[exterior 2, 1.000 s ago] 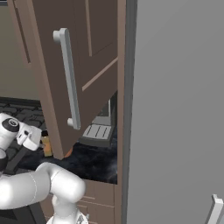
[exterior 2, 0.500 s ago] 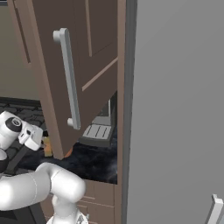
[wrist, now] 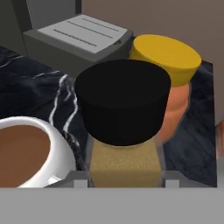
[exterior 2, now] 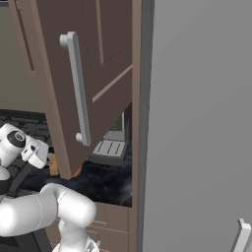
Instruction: Pick the cinnamon and honey bottle from the cabinet and place them next to the mug.
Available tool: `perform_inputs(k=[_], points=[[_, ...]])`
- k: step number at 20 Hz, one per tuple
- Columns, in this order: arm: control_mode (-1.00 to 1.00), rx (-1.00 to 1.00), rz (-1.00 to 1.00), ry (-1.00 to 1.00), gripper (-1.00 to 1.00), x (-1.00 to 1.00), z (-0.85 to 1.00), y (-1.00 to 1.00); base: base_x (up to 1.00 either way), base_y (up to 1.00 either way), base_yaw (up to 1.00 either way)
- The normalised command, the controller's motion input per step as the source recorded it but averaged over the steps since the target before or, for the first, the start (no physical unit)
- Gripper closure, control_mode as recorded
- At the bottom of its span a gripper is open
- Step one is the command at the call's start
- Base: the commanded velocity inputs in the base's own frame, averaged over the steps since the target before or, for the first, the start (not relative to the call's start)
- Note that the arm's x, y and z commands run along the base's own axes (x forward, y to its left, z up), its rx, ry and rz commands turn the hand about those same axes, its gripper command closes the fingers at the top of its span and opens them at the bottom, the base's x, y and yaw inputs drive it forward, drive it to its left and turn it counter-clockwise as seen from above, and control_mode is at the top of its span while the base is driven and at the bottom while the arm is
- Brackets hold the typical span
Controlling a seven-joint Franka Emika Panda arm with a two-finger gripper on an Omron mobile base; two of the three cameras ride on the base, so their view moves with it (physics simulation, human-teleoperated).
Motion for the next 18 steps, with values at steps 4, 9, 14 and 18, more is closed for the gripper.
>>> perform_inputs(k=[4,9,14,18], points=[[-1.00,0.00,0.00,0.00,-1.00,0.00,0.00,0.00,0.00,0.00,0.00],[-1.00,0.00,0.00,0.00,-1.00,0.00,0.00,0.00,0.00,0.00,0.00],[-1.00,0.00,0.00,0.00,-1.00,-0.01,0.00,0.00,0.00,0.00,0.00],[-1.00,0.00,0.00,-0.03,-1.00,-0.11,0.01,0.00,0.00,0.00,0.00]])
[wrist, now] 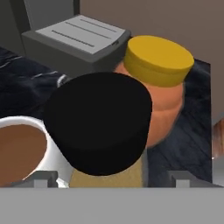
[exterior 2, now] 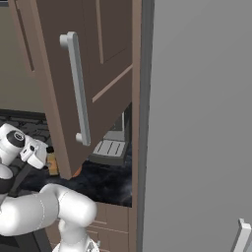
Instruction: Pick the cinnamon and honey bottle from the cabinet and place them next to the mug.
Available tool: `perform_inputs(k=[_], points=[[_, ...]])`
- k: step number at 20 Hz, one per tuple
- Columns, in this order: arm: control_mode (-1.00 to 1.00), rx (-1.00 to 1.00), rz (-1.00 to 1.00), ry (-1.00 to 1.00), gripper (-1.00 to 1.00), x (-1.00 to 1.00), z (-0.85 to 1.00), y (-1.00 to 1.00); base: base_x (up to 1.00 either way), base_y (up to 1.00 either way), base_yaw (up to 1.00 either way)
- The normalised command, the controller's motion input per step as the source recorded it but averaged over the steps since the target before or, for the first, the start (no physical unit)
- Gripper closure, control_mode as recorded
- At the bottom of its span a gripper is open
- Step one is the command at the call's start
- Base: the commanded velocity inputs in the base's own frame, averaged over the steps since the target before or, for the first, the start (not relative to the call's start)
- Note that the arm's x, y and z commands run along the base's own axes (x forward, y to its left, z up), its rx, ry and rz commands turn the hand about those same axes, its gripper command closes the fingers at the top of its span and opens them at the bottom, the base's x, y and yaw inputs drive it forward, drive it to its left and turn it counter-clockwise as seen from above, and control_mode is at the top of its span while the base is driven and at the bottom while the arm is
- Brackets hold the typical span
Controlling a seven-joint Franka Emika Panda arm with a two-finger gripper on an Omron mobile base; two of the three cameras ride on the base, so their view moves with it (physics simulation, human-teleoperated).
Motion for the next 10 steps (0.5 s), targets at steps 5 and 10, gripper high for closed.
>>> perform_inputs(k=[5,10], points=[[-1.00,0.00,0.00,-0.11,-1.00,-0.14,0.26,0.00,0.00,0.00,0.00],[-1.00,0.00,0.00,-0.01,-1.00,-0.16,0.64,0.00,0.00,0.00,0.00]])
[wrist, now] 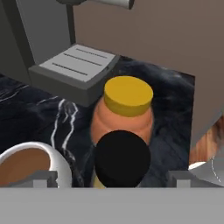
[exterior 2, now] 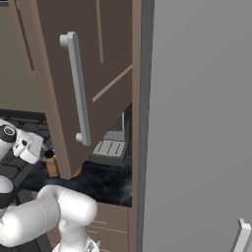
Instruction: Pick the cinnamon and honey bottle from the cabinet and place them next to the mug.
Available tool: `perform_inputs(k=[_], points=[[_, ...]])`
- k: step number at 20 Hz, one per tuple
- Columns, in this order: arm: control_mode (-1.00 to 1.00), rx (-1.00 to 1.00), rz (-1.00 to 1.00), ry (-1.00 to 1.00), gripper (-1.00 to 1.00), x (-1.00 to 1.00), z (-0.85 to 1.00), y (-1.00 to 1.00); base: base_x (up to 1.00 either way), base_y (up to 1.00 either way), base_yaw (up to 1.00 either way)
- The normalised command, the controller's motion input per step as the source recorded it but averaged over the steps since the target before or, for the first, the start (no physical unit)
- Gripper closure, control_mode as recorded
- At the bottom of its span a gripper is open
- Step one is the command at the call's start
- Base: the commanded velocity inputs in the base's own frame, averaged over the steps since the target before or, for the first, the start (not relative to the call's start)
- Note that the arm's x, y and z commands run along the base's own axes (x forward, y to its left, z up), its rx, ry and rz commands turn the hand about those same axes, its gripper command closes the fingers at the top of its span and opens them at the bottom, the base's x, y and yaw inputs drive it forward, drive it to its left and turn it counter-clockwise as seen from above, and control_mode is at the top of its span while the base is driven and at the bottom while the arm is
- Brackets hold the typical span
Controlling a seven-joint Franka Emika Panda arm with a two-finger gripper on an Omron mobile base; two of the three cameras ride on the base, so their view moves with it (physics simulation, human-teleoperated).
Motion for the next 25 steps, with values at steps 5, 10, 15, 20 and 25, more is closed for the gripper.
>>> perform_inputs(k=[5,10,15,20,25], points=[[-1.00,0.00,0.00,0.00,-1.00,-0.21,0.68,0.00,0.00,0.00,0.00],[-1.00,0.04,0.04,0.02,-1.00,-0.50,0.76,-0.15,0.00,0.00,0.00],[-1.00,0.02,0.21,0.06,-1.00,-0.34,0.61,-0.45,0.00,0.00,0.00],[-1.00,0.05,0.20,0.01,-1.00,-0.05,0.38,-0.98,0.00,0.00,0.00],[-1.00,0.07,0.19,0.00,-1.00,0.12,0.16,-1.00,0.00,0.00,0.00]])
